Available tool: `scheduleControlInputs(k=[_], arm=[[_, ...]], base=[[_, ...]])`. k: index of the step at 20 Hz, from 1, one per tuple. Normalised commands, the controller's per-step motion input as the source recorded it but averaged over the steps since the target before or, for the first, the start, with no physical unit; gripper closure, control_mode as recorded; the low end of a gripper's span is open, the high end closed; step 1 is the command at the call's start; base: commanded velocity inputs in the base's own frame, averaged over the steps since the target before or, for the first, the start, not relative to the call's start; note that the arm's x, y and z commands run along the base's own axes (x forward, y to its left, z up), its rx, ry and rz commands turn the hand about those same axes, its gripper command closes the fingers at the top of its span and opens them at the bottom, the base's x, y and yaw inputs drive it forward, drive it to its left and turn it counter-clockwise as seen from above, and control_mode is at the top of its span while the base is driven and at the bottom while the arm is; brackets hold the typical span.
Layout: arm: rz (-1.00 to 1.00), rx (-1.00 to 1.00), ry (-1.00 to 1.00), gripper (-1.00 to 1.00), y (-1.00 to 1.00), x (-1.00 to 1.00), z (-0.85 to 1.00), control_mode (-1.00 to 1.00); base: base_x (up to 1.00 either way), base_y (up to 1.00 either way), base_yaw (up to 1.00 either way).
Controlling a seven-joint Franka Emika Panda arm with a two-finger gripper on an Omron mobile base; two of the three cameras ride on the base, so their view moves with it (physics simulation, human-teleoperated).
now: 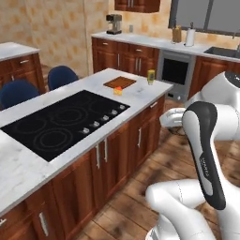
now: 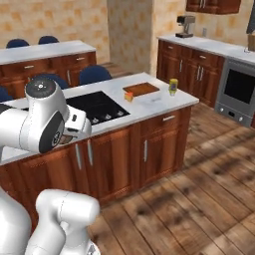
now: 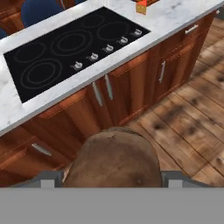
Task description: Retrieve the reheated potato from the microwave, then place the potato, cheese, and condiment on the cutting board.
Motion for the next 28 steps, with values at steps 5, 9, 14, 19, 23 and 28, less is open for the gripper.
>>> scheduleControlInputs(k=[5,9,14,19,23,28], arm=[[0.00,0.00,0.00,1.00,0.00,0.00,0.00,1.00],[0.00,0.00,0.00,1.00,0.00,0.00,0.00,1.00],[0.00,0.00,0.00,1.00,0.00,0.00,0.00,1.00],[0.00,0.00,0.00,1.00,0.00,0.00,0.00,1.00],[0.00,0.00,0.00,1.00,0.00,0.00,0.00,1.00],[0.00,0.00,0.00,1.00,0.00,0.00,0.00,1.00]], base=[[0.65,-0.46,0.00],[0.64,-0.43,0.04],[0.63,-0.38,0.10],[0.61,-0.38,0.12],[0.61,-0.36,0.13],[0.63,-0.35,0.13]])
